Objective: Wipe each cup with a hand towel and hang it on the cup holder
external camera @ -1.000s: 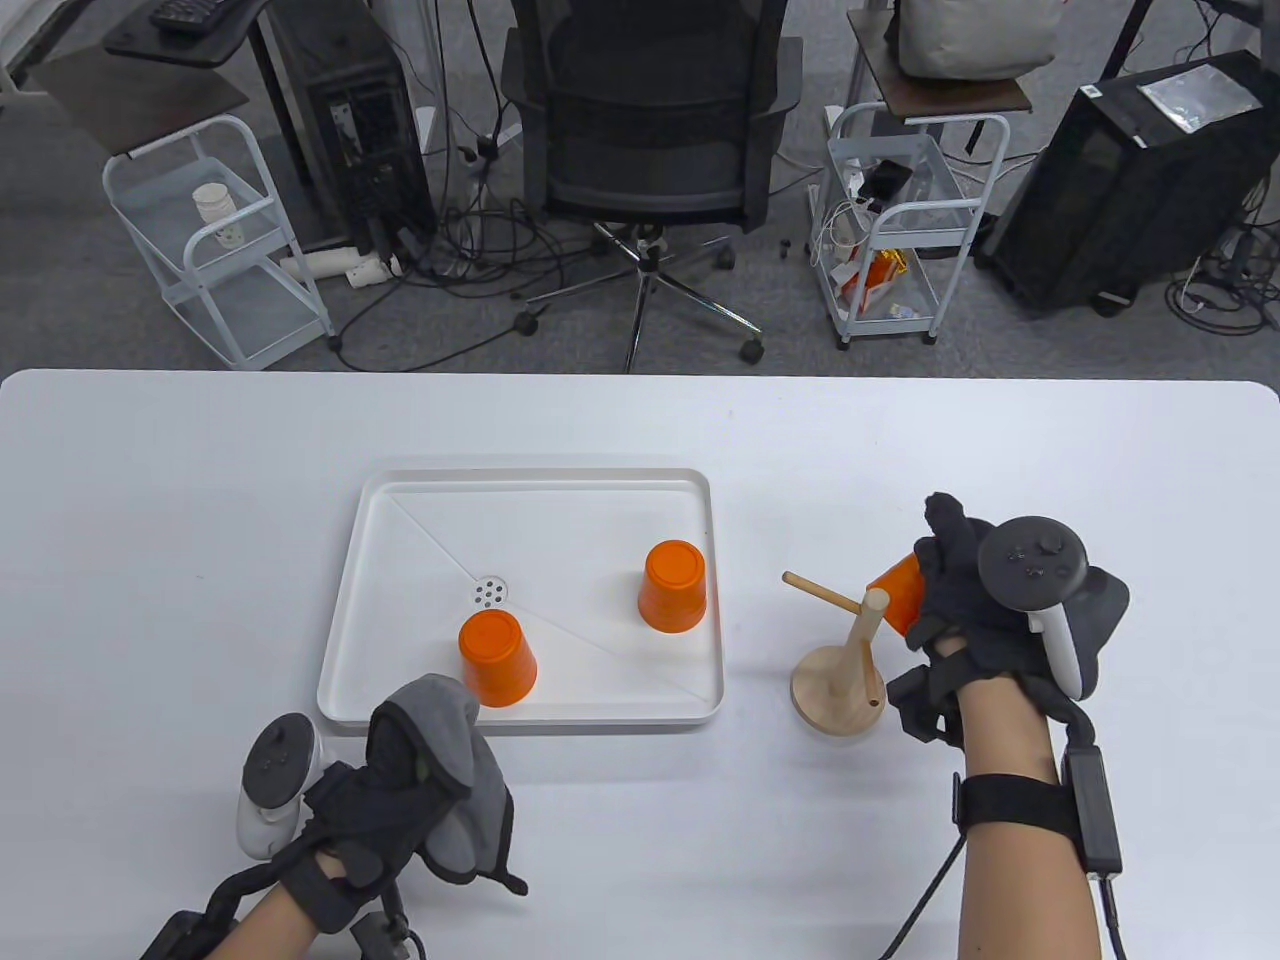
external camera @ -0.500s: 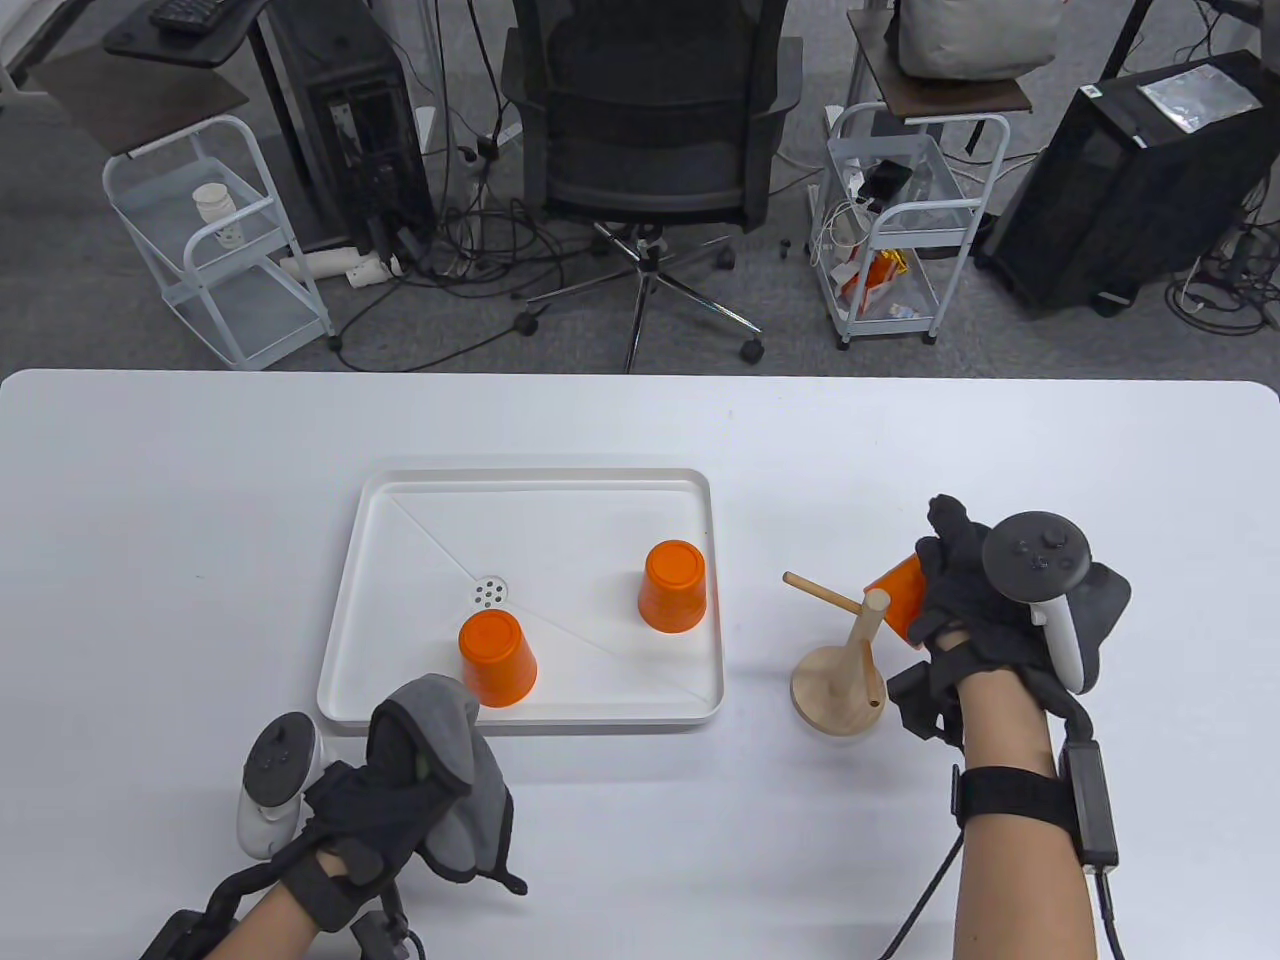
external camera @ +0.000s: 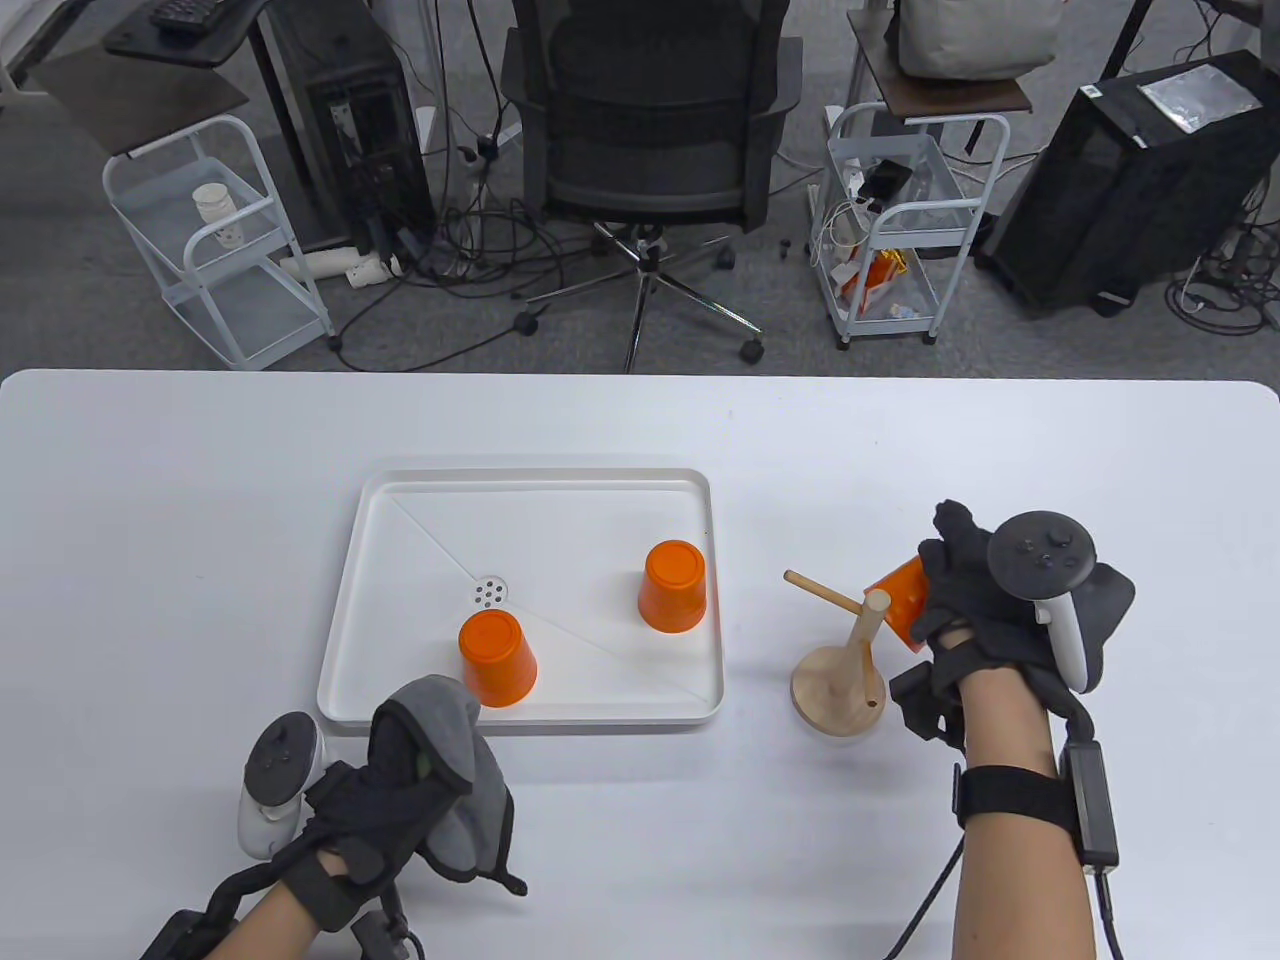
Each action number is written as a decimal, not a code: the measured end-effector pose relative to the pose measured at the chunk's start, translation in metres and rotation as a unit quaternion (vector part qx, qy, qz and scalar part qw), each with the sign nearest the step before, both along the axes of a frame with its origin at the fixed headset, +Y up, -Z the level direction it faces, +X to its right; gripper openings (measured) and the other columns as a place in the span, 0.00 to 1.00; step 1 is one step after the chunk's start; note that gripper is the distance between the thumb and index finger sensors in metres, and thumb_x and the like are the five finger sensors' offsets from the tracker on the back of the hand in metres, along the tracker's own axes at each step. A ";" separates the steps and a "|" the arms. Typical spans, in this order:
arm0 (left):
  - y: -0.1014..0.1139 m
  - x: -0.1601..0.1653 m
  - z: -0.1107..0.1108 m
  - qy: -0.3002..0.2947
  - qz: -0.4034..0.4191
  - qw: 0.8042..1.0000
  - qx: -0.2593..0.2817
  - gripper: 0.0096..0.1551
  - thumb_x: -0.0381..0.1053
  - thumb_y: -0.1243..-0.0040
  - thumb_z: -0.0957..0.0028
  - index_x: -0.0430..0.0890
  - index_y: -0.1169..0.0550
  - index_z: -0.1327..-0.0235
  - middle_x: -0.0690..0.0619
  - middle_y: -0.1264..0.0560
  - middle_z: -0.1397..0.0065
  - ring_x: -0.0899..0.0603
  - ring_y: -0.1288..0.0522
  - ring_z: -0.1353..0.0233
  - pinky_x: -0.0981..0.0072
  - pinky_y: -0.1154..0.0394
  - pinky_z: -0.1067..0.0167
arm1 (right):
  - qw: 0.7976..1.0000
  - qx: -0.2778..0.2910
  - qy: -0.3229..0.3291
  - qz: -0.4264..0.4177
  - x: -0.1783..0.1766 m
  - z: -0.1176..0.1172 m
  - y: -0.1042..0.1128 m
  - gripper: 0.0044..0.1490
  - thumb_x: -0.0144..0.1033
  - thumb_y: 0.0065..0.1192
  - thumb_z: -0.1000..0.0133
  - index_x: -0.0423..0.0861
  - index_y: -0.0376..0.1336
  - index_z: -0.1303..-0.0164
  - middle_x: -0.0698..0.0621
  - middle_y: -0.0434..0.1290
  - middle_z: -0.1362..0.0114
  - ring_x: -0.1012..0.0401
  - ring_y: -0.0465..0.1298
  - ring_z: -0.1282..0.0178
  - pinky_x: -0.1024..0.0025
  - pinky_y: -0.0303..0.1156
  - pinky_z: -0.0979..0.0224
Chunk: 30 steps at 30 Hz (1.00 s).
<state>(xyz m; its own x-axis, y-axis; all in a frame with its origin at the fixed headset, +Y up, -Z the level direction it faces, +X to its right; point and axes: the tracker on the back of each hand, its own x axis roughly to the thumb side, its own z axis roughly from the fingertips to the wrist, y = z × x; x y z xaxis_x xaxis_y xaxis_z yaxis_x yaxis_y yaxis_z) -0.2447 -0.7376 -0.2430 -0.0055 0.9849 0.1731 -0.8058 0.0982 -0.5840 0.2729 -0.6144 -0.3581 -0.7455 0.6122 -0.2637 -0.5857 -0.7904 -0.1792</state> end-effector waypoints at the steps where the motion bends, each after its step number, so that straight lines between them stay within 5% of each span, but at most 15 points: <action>1: 0.000 0.000 0.000 0.000 0.000 1.000 0.000 0.49 0.68 0.45 0.47 0.62 0.62 0.30 0.50 0.63 0.18 0.38 0.25 0.36 0.38 0.28 0.37 | 1.000 -0.001 -0.001 -0.001 0.000 0.000 0.000 0.38 0.44 0.52 0.43 0.49 0.55 0.20 0.38 0.65 0.18 0.30 0.69 0.28 0.28 0.59 0.25; 15: 0.000 -0.002 -0.001 0.001 0.004 1.000 0.008 0.49 0.69 0.46 0.47 0.62 0.62 0.30 0.50 0.63 0.18 0.38 0.25 0.36 0.38 0.28 0.37 | 0.997 0.063 0.049 0.012 -0.013 0.026 0.045 0.44 0.48 0.57 0.44 0.46 0.51 0.19 0.37 0.57 0.15 0.32 0.55 0.18 0.31 0.48 0.19; 23: 0.000 -0.003 -0.001 0.002 0.003 1.000 0.016 0.49 0.68 0.46 0.47 0.62 0.62 0.30 0.50 0.63 0.18 0.38 0.25 0.36 0.38 0.29 0.37 | 0.976 0.130 0.158 0.070 -0.070 0.057 0.074 0.46 0.54 0.57 0.45 0.45 0.53 0.19 0.36 0.59 0.15 0.33 0.57 0.18 0.34 0.52 0.19; 30: 0.000 -0.004 -0.001 0.002 0.003 1.000 0.022 0.49 0.68 0.46 0.47 0.62 0.62 0.30 0.50 0.63 0.18 0.38 0.25 0.36 0.38 0.29 0.37 | 0.943 0.126 0.265 0.155 -0.144 0.072 0.060 0.46 0.56 0.56 0.45 0.45 0.52 0.19 0.36 0.60 0.16 0.34 0.61 0.20 0.36 0.56 0.20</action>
<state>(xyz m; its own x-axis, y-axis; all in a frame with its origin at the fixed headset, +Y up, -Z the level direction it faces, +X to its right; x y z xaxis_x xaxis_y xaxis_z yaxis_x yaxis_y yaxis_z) -0.2485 -0.7372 -0.2436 -0.0105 0.9764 0.2157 -0.8093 0.1184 -0.5754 0.1288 -0.5541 -0.2863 -0.8850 0.3371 0.3213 -0.3939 -0.9098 -0.1304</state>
